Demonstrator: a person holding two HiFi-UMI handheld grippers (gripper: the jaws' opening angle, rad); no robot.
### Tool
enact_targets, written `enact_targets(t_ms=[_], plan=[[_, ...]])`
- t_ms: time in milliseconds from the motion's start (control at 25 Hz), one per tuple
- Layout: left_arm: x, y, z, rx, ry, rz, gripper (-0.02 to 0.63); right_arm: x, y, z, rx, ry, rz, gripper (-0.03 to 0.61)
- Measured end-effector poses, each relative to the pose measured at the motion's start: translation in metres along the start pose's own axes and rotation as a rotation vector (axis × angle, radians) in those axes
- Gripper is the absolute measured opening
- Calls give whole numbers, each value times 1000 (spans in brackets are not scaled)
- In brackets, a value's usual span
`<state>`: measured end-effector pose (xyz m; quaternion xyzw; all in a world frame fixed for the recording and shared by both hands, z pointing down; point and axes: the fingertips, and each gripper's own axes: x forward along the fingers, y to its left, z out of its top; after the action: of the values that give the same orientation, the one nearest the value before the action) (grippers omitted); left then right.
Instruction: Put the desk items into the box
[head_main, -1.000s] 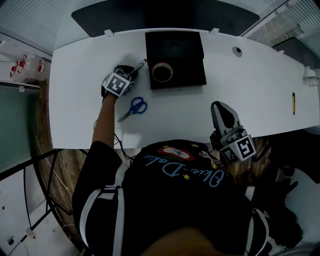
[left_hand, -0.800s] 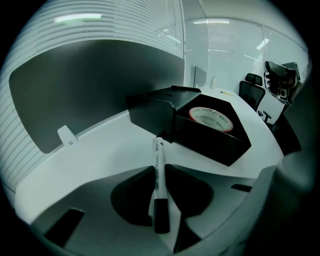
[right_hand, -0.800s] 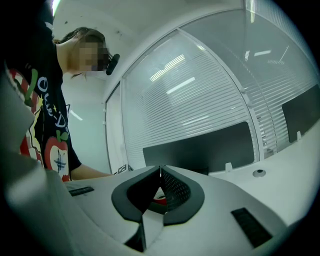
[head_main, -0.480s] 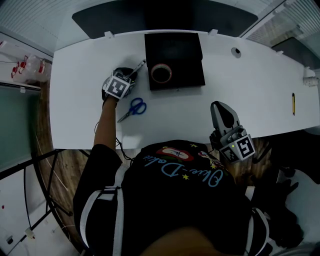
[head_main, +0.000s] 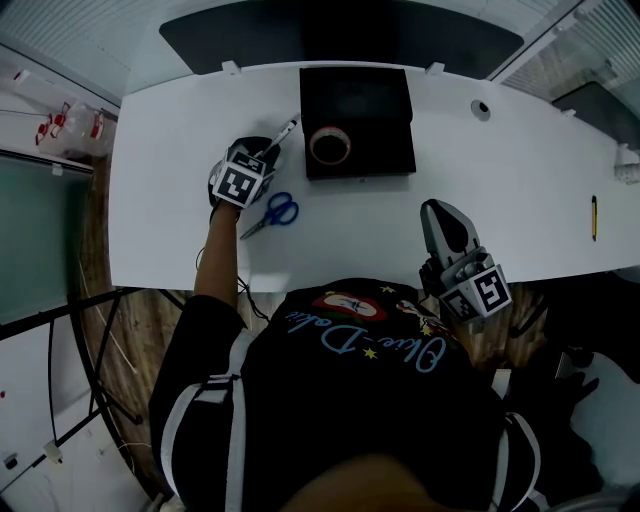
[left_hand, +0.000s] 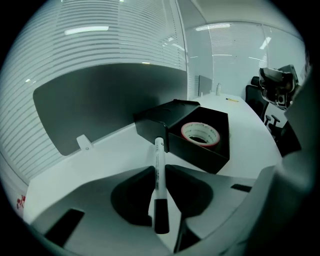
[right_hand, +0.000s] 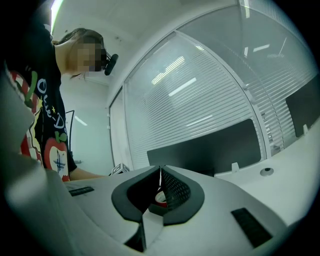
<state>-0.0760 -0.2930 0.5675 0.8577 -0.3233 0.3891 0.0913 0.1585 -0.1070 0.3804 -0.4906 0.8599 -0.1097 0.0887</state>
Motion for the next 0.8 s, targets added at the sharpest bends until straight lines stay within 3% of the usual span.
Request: enact_targets(t_ms=[560, 800], plan=[[-56, -21, 12, -84, -124, 99, 87, 6, -2, -3, 24, -13, 89, 12], [-78, -28, 23, -160, -192, 124, 87, 9, 1, -5, 30, 1, 140, 12]])
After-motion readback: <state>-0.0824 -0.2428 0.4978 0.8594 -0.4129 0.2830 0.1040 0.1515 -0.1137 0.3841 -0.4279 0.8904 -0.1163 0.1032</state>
